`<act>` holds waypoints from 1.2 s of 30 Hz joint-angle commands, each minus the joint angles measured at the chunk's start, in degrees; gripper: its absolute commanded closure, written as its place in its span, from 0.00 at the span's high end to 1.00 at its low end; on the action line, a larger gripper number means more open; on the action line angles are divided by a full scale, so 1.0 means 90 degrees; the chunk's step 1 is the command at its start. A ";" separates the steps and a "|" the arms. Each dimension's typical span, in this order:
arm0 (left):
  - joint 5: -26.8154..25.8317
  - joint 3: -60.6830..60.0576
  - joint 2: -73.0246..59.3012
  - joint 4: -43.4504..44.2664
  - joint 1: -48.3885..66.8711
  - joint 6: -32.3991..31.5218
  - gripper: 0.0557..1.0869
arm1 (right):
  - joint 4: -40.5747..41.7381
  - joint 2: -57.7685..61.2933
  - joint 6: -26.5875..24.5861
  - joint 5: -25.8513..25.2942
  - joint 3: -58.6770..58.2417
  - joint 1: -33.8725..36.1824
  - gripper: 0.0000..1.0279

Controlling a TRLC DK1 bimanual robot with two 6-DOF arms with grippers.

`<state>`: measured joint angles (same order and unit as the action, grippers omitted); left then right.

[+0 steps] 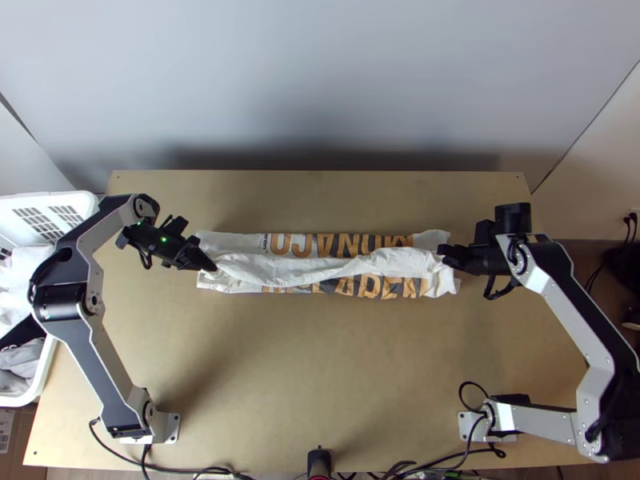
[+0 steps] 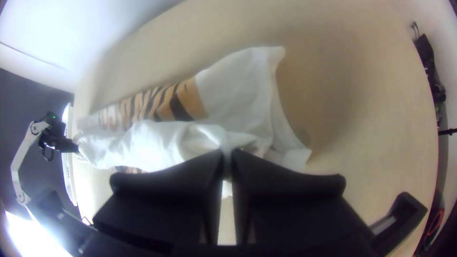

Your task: Fold the t-shirt

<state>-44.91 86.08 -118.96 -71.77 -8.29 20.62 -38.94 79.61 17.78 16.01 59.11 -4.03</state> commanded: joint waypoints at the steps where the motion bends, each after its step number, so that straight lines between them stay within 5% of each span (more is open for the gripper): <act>1: 0.0068 0.0289 -0.0347 0.0103 0.0023 -0.0075 0.03 | 0.0225 0.0461 -0.0003 -0.0207 0.0014 0.0009 0.03; 22: 0.0243 0.1080 -0.1089 -0.0073 -0.0387 -0.0397 0.03 | 0.1055 0.1203 0.0065 -0.0832 -0.0377 -0.0030 0.03; 28: 0.0937 0.1138 -0.1451 -0.0063 -0.0201 -0.0778 0.04 | 0.1133 0.1242 0.0173 -0.0871 -0.0513 -0.0099 0.03; 29: 0.0937 0.1129 -0.1451 -0.0073 -0.0201 -0.0787 0.12 | 0.1133 0.1252 0.0173 -0.0871 -0.0504 -0.0128 0.03; 30: 0.0927 0.1129 -0.1460 -0.0083 -0.0201 -0.0787 0.34 | 0.1133 0.1281 0.0163 -0.0871 -0.0484 -0.0157 0.03; 32: 0.0937 0.1129 -0.1441 -0.0151 -0.0201 -0.0748 0.99 | 0.1094 0.1300 0.0075 -0.0754 -0.0416 -0.0148 0.03; 35: 0.0946 0.1119 -0.1324 -0.0268 -0.0201 -0.0670 0.95 | 0.0899 0.0900 -0.0276 -0.0724 -0.0298 -0.0138 0.05; 36: 0.0946 0.1119 -0.1236 -0.0317 -0.0211 -0.0631 0.95 | 0.0899 0.0675 -0.0315 -0.0724 -0.0259 -0.0128 0.26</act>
<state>-38.94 96.29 -130.67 -73.58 -10.26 14.39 -29.65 90.30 17.87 8.58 55.55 -5.02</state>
